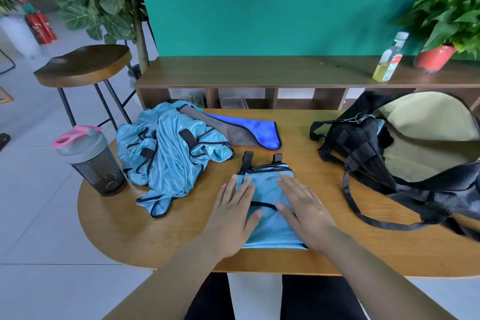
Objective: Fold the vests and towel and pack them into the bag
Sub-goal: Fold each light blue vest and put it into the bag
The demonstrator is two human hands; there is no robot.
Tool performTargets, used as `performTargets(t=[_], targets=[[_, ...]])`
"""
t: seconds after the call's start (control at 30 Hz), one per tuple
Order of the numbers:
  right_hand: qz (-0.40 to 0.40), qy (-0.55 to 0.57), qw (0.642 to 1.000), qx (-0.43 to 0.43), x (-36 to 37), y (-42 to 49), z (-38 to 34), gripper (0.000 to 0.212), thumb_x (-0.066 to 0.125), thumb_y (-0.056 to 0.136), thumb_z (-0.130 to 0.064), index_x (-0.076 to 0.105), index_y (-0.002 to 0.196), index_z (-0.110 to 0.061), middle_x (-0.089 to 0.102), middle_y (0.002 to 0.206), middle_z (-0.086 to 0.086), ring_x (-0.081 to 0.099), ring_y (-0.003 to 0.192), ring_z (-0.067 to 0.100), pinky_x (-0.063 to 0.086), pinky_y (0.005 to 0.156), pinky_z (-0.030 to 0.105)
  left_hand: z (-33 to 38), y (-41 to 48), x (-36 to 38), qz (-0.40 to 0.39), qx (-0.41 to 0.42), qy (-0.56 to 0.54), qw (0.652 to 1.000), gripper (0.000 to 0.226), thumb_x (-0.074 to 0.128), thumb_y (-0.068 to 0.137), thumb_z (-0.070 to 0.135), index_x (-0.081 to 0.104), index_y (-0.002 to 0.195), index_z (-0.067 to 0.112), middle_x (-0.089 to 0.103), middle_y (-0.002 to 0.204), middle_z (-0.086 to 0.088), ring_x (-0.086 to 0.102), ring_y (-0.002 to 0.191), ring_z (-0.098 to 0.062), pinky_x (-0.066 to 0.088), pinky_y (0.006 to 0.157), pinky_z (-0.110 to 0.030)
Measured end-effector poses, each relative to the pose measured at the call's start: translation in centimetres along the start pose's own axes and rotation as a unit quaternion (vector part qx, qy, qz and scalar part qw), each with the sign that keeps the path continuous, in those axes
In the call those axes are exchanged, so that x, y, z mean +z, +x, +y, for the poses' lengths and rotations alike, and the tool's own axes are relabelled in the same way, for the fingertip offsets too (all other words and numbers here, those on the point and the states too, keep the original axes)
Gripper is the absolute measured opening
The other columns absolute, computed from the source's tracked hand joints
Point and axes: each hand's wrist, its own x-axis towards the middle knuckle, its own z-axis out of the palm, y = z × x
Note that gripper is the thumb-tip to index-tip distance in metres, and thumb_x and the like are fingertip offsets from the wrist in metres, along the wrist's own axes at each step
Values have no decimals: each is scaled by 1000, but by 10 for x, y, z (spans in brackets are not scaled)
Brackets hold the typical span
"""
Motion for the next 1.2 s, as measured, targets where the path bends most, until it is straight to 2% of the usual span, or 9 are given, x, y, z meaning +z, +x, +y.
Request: performTargets(t=[0.23, 0.4, 0.53, 0.7, 0.83, 0.93, 1.0, 1.1, 1.2], targets=[[-12, -29, 995, -92, 1, -52, 20, 84, 40, 94, -85, 23, 165, -42, 0, 173, -25, -1, 157, -5, 5, 129, 26, -8, -26, -5, -30, 151, 56, 986, 80, 24, 105, 72, 4, 169, 27, -18, 174, 12, -26, 156, -6, -6, 131, -38], [101, -44, 980, -165, 3, -54, 30, 50, 56, 99, -70, 66, 131, -34, 50, 157, -12, 49, 142, 7, 42, 119, 32, -19, -26, 1, -50, 159, 77, 983, 75, 20, 107, 71, 9, 169, 29, -17, 174, 12, -25, 156, -5, 0, 132, -41], [182, -76, 953, -231, 10, -52, 30, 30, 56, 108, -48, 75, 111, -25, 67, 139, -3, 64, 127, 12, 53, 107, 33, -18, -27, 0, -49, 157, 61, 984, 71, 17, 108, 69, 11, 168, 31, -14, 175, 12, -25, 156, -5, -3, 132, -39], [204, -39, 967, -148, 2, -47, 20, 38, 44, 112, -47, 75, 113, -24, 75, 107, -12, 71, 97, 6, 60, 85, 31, -12, -29, 1, -14, 131, 13, 991, 80, 32, 99, 80, 23, 165, 36, 3, 175, 18, -12, 158, 1, -4, 131, -36], [190, 16, 980, -50, -13, -42, 6, 38, 34, 110, -55, 63, 98, -33, 55, 68, -20, 55, 58, 5, 43, 53, 20, -7, -27, -1, 42, 93, -65, 993, 58, 56, 103, 45, 39, 158, 40, 35, 164, 25, 18, 154, 8, 16, 129, -31], [156, 111, 982, 2, -23, -39, 4, 30, 40, 105, -58, 59, 93, -38, 54, 60, -12, 55, 55, 13, 34, 48, 21, -2, -28, -10, 76, 63, -101, 990, 44, 55, 106, 34, 51, 150, 37, 60, 145, 20, 47, 137, 3, 30, 118, -25], [141, 172, 974, 33, -29, -34, 0, 26, 45, 104, -56, 57, 88, -39, 57, 62, -8, 53, 55, 13, 35, 49, 26, 5, -29, -20, 80, 23, -148, 985, 30, 47, 110, 40, 57, 138, 34, 72, 112, 12, 62, 105, -5, 39, 93, -14], [130, 236, 957, 107, -37, -22, -5, 25, 45, 105, -55, 60, 93, -38, 65, 74, -9, 60, 66, 8, 47, 56, 31, 13, -25, -29, 78, -34, -247, 965, 29, 35, 111, 53, 55, 103, 32, 57, 70, 6, 52, 59, -9, 39, 55, -24], [112, 312, 928, 172, -37, -13, -5, 37, 44, 99, -72, 59, 114, -42, 72, 103, -10, 68, 94, 8, 60, 70, 33, 16, -12, -30, 94, -115, -318, 936, 40, 38, 110, 51, 44, 83, 22, 42, 64, 7, 37, 52, -9, 30, 52, -27]])
